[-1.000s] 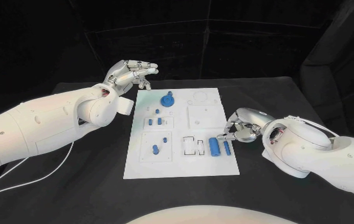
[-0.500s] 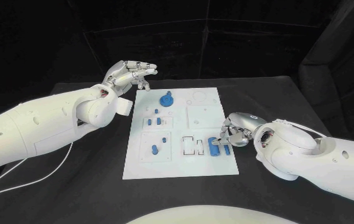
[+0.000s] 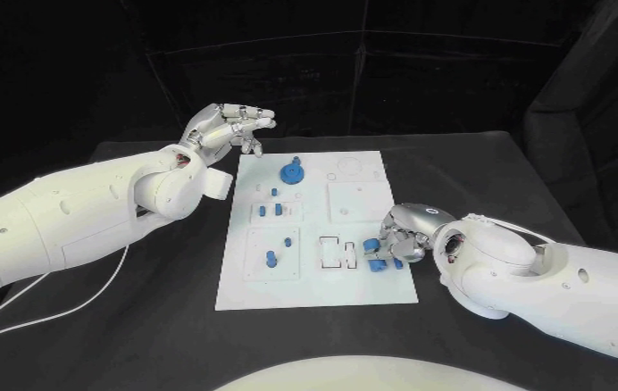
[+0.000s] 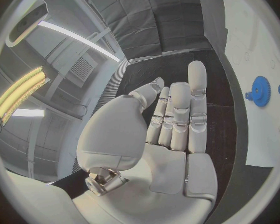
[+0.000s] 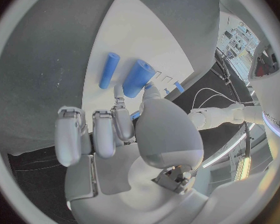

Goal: Assemble the parts on the task board

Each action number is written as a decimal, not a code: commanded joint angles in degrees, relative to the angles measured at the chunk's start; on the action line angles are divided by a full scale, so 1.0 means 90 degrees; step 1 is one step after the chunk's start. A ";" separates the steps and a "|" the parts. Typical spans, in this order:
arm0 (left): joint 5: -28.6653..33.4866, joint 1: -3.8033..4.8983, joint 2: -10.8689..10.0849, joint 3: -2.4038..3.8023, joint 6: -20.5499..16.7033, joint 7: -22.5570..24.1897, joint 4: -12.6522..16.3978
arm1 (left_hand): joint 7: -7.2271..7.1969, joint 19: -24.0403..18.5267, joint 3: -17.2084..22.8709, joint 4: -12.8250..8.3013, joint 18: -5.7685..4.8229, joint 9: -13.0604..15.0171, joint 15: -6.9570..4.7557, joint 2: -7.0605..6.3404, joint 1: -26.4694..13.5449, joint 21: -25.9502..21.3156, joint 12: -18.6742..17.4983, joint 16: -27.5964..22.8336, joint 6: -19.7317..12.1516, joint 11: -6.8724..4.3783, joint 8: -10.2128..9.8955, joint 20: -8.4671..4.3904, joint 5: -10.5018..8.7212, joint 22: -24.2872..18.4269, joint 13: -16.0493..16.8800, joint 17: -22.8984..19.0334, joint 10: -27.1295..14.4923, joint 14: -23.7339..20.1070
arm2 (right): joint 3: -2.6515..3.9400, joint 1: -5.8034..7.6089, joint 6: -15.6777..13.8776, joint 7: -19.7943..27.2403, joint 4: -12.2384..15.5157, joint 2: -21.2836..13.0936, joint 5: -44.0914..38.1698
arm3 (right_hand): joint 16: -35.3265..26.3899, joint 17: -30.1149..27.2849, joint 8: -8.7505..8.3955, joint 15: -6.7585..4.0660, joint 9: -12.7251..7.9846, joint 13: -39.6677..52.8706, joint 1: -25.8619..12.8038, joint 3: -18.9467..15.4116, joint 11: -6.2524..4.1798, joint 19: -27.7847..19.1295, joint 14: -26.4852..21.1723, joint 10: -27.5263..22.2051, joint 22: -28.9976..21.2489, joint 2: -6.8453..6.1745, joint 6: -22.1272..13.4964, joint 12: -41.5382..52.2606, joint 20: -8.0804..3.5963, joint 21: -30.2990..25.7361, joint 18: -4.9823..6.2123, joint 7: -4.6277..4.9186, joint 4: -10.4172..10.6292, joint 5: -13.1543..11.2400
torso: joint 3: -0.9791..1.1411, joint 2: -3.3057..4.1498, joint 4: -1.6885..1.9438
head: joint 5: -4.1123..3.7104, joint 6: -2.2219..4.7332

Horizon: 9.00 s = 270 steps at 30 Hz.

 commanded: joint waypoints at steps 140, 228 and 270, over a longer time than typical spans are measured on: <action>0.0018 0.0008 0.0047 0.0000 0.0268 -0.0149 -0.0011 | 0.0035 -0.0029 0.0071 -0.0058 0.0082 -0.0008 0.0016 0.0095 0.0043 -0.0069 0.0080 -0.0040 -0.0108 0.0001 0.0097 -0.0018 0.0078 -0.0035 -0.0013 -0.0055 -0.0110 -0.0078 | 0.0012 0.0142 -0.0527 0.0118 0.0298 -0.0867 0.0429 | -0.0271 0.0026 0.0065 0.0013 0.0637 -0.0481 0.0749 -0.0247 0.0006 0.0029 0.0357 -0.0243 0.0866 0.0468 -0.0302 -0.1116 0.0042 -0.0204 -0.0051 0.0037 -0.0252 0.0105 | 0.0010 -0.0035 -0.0078 | -0.0076 -0.0024; 0.0018 0.0001 0.0025 -0.0010 0.0311 -0.0214 -0.0003 | 0.0034 -0.0028 0.0108 -0.0088 0.0084 -0.0006 0.0014 0.0106 0.0065 -0.0077 0.0103 -0.0034 -0.0120 -0.0001 0.0121 -0.0019 0.0082 -0.0040 -0.0012 -0.0065 -0.0127 -0.0084 | 0.0011 -0.0031 -0.0740 -0.0086 0.0196 0.0132 0.1176 | -0.0299 0.0113 -0.0189 -0.0131 0.0810 -0.0379 0.1495 0.0958 -0.0157 0.0066 0.0381 -0.0195 0.0908 0.0379 0.0212 -0.1187 -0.0100 -0.0219 -0.0058 -0.0130 -0.0358 0.0698 | -0.0007 -0.0028 -0.0058 | -0.0023 -0.0050; 0.0018 0.0003 0.0008 -0.0010 0.0304 -0.0191 0.0032 | 0.0038 -0.0027 0.0122 -0.0096 0.0083 -0.0005 0.0015 0.0107 0.0064 -0.0079 0.0115 -0.0030 -0.0124 0.0003 0.0133 -0.0019 0.0080 -0.0041 -0.0011 -0.0068 -0.0132 -0.0085 | 0.0011 -0.0032 -0.0254 -0.0371 -0.0178 0.0776 0.1143 | -0.0253 0.0208 -0.0146 -0.0230 0.0959 -0.0313 0.0645 0.0921 -0.0280 0.0107 0.0396 -0.0066 0.0969 0.0186 0.0737 -0.1146 -0.0191 -0.0182 -0.0072 -0.0290 0.0002 0.1284 | 0.0002 -0.0036 -0.0069 | 0.0011 -0.0069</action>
